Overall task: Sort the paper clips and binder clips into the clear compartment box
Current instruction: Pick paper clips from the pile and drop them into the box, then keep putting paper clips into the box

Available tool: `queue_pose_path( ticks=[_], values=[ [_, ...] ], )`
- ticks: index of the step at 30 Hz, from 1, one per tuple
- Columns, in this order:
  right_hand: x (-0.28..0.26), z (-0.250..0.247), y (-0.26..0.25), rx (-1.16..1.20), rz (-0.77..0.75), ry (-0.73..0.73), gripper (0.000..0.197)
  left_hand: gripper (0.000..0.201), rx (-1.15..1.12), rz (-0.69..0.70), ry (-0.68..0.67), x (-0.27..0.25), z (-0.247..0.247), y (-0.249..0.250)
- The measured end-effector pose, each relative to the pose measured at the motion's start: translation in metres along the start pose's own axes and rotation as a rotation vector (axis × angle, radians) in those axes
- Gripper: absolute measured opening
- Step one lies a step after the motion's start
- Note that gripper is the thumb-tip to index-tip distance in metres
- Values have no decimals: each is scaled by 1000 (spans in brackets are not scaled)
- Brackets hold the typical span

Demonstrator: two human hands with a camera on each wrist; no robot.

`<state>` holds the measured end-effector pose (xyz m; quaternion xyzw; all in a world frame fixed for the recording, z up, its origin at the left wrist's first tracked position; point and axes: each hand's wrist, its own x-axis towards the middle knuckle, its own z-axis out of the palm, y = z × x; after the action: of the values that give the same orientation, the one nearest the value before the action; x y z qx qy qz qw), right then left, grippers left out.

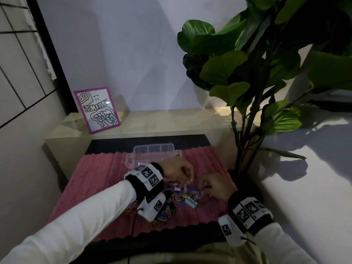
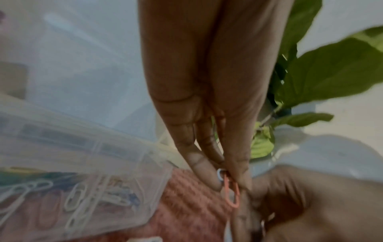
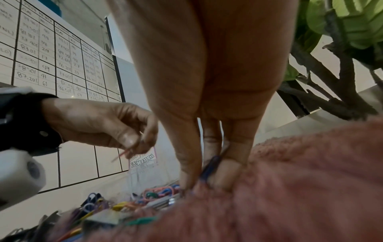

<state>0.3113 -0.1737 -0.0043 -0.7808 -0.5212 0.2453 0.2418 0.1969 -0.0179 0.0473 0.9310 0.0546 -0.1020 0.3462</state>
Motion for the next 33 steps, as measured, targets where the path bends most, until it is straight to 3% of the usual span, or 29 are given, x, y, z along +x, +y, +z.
queue_pose_path(
  ticks=[3, 6, 10, 16, 23, 28, 33],
  values=[
    [0, 4, -4, 31, -9, 20, 10, 11, -122, 13, 97, -16, -20, -2],
    [6, 8, -9, 21, 30, 18, 19, 11, -281, 30, 183, -30, -35, -10],
    [12, 11, -16, -16, 70, -3, 15, 15, -418, 18, 238, -44, -41, -21],
    [11, 7, -17, 46, 48, -25, 6, 16, -262, -116, 341, -53, -47, -50],
    [11, -11, -13, 282, 33, 92, 17, 20, -127, -268, 417, -68, -48, -75],
    [17, -23, -23, 434, 5, 113, 20, 32, 42, -233, 454, -76, -46, -68],
    [42, -30, -57, 273, -58, 119, 8, 28, 11, -181, 365, -79, -34, -51]
  ],
)
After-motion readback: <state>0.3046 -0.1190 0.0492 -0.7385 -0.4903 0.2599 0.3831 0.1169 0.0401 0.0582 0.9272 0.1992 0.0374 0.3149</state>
